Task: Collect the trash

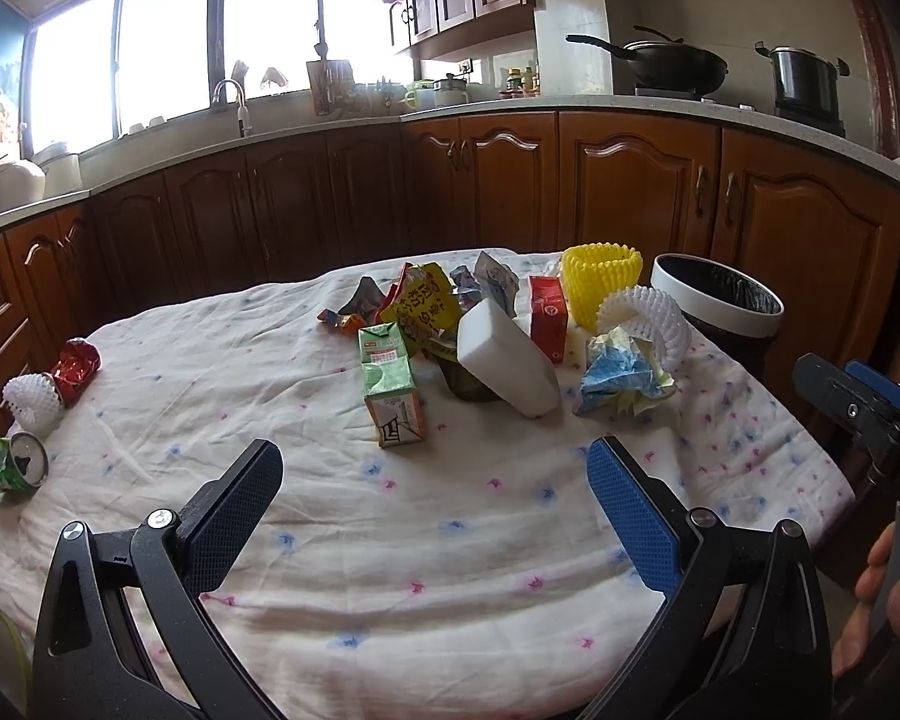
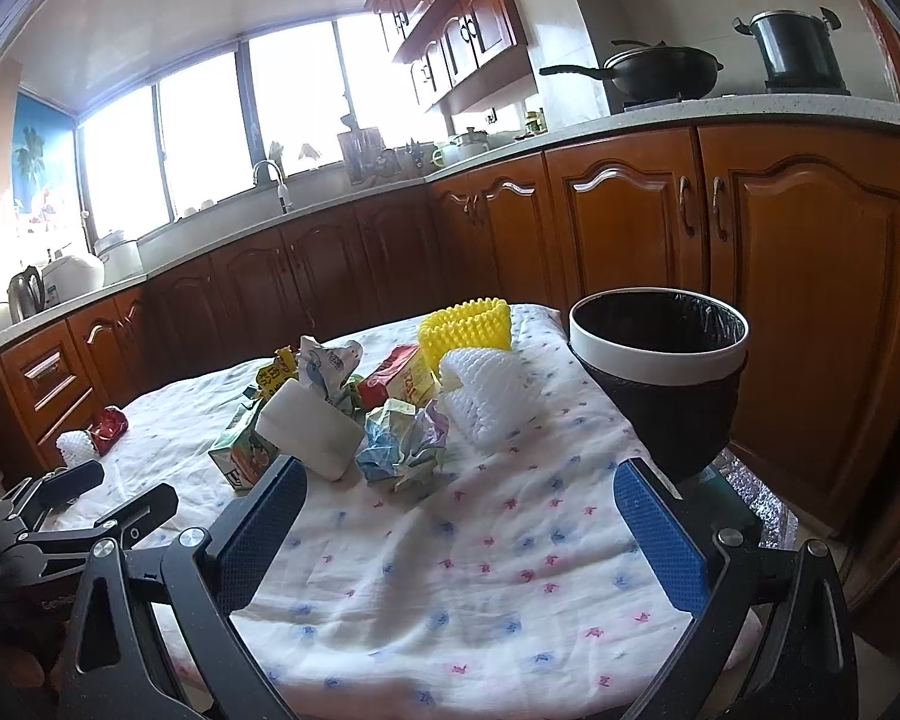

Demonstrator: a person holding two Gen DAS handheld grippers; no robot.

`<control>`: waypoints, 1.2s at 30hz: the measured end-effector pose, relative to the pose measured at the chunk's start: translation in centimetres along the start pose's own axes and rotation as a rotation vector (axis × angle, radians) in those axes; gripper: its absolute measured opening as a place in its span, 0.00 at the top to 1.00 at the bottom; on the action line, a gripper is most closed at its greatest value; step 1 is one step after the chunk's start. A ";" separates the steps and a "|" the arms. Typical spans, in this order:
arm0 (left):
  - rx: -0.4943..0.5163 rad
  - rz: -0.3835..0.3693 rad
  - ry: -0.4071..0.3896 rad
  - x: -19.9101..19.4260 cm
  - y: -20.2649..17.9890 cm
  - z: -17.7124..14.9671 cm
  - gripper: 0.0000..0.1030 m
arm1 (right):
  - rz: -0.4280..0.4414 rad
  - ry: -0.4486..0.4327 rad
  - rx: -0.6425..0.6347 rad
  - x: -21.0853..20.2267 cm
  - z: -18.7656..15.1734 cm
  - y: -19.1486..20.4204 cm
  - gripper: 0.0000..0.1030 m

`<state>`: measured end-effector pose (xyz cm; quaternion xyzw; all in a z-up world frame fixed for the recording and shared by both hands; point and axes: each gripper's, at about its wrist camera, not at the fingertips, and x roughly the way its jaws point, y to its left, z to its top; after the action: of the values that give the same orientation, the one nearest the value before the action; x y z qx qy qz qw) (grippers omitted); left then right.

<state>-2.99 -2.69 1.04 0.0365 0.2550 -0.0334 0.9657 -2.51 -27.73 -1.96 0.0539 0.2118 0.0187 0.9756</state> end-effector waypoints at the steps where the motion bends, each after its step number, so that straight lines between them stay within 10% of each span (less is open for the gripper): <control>1: 0.000 -0.001 0.000 0.0 0.0 0.0 0.00 | 0.001 0.000 0.000 0.0 0.0 0.0 0.00; 23: -0.057 -0.068 0.072 2.4 0.7 1.2 0.03 | 0.069 0.048 0.031 1.6 0.8 -0.5 0.01; 36: -0.061 -0.142 0.153 7.5 0.1 5.0 0.19 | 0.201 0.252 0.076 8.3 1.5 0.2 0.37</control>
<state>5.97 -3.39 1.71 -0.0086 0.3311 -0.0910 0.9392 5.64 -27.19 -4.03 0.1090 0.3268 0.1148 0.9317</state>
